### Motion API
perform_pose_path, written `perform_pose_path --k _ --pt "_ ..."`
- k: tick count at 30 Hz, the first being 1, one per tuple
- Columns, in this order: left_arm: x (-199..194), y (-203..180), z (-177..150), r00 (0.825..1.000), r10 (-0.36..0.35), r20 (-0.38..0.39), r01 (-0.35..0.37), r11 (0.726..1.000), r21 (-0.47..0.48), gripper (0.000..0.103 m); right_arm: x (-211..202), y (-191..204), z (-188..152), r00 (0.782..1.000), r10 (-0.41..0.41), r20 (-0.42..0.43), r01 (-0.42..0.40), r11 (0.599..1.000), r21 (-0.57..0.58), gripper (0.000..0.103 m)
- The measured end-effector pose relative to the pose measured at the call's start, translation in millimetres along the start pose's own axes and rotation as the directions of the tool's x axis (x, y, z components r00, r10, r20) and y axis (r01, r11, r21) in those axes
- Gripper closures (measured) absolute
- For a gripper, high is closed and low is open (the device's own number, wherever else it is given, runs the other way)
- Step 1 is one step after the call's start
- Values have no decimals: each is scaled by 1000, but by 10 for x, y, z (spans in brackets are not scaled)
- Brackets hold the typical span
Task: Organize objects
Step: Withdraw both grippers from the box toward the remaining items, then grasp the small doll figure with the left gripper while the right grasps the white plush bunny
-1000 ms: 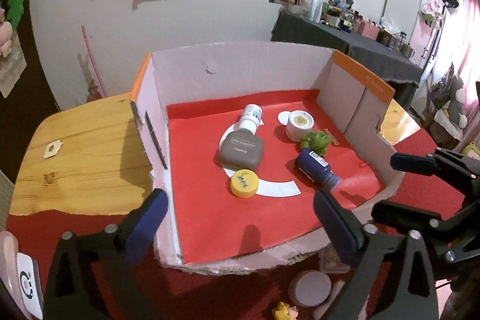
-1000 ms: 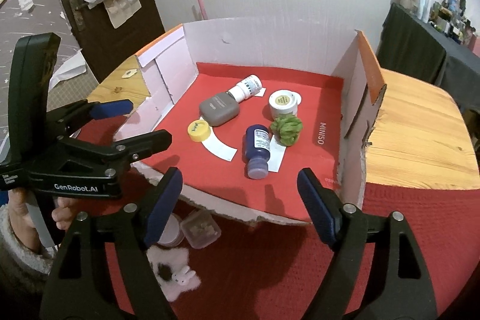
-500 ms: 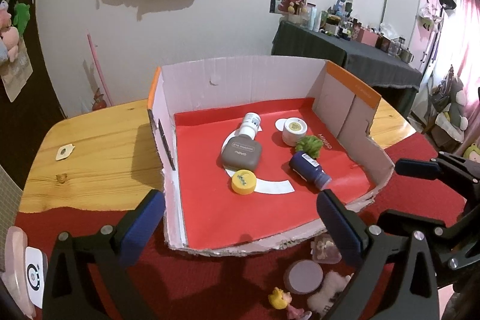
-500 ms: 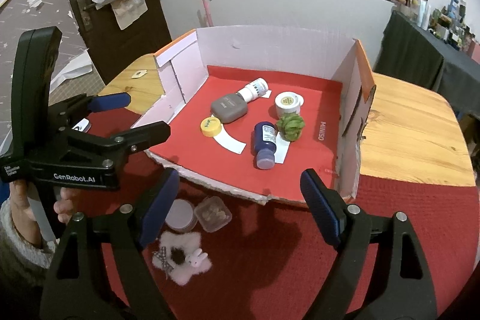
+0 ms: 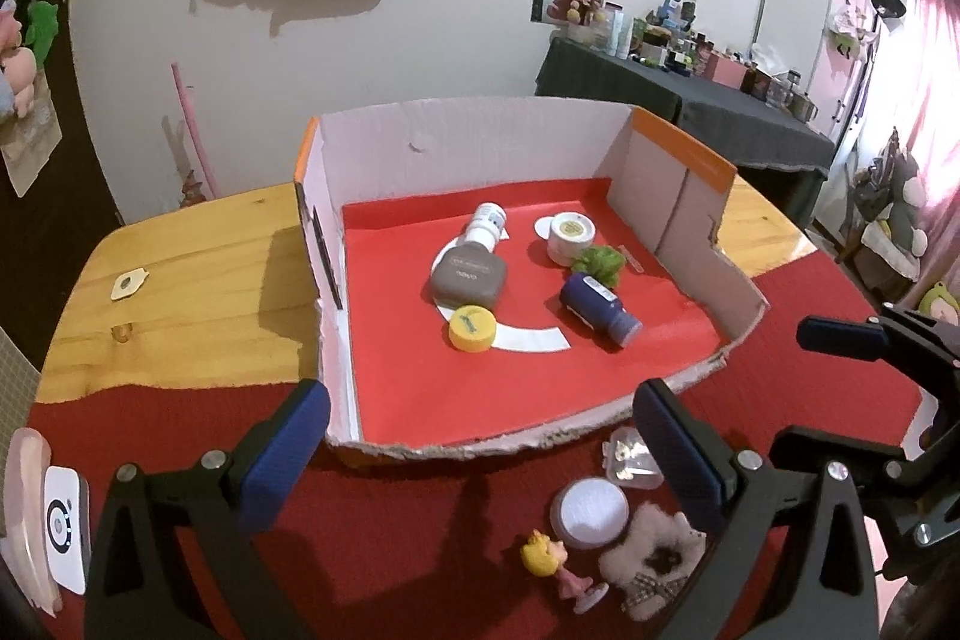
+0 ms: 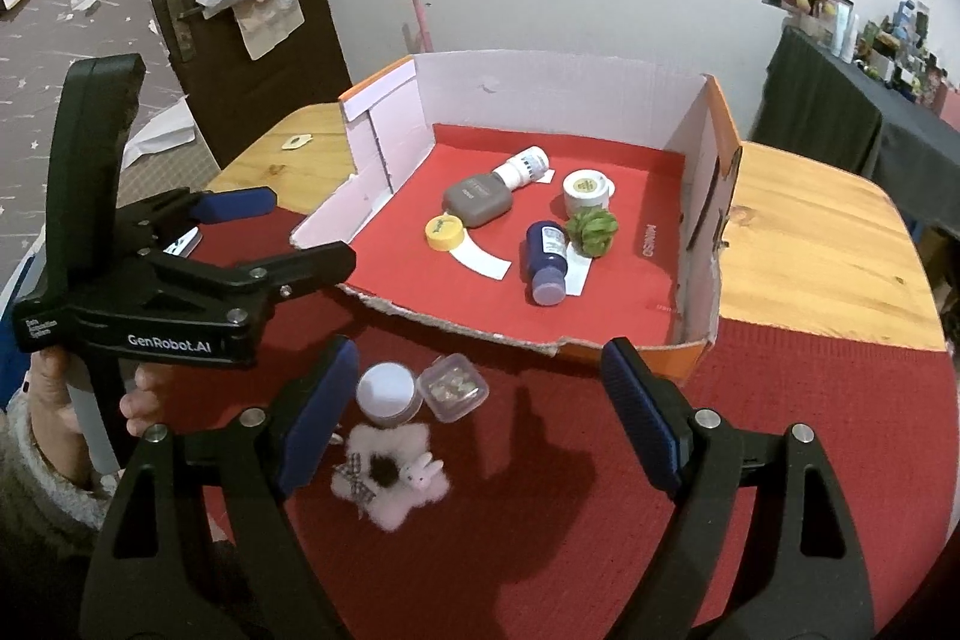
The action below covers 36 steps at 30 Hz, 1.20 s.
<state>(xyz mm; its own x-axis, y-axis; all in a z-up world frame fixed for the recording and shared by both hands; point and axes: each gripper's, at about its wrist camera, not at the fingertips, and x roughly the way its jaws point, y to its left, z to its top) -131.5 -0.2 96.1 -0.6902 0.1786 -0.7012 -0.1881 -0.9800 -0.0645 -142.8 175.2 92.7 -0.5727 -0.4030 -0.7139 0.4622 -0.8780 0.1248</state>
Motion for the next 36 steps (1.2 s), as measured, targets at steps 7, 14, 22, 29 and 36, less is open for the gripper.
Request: perform_pose_path --k 7,14,22,29,36 --pt "-28 -38 -99 1000 -6 -11 6 1000 8 0 0 81 -109 1000 10 -19 -10 1000 -12 20" --pt "-39 -45 -194 1000 -9 -25 9 1000 5 0 69 146 -270 999 7 -52 -9 1000 -23 20" --pt "-25 -38 -339 999 -8 -44 9 1000 11 0 179 182 -462 995 6 -99 -9 1000 -29 20" --pt "26 -7 -473 997 1 -74 0 1000 11 0 275 253 -582 991 33 -132 -38 999 -32 20" --pt "71 11 -597 995 -9 -103 10 1000 6 0 393 354 -673 987 51 -154 -58 997 -47 20"
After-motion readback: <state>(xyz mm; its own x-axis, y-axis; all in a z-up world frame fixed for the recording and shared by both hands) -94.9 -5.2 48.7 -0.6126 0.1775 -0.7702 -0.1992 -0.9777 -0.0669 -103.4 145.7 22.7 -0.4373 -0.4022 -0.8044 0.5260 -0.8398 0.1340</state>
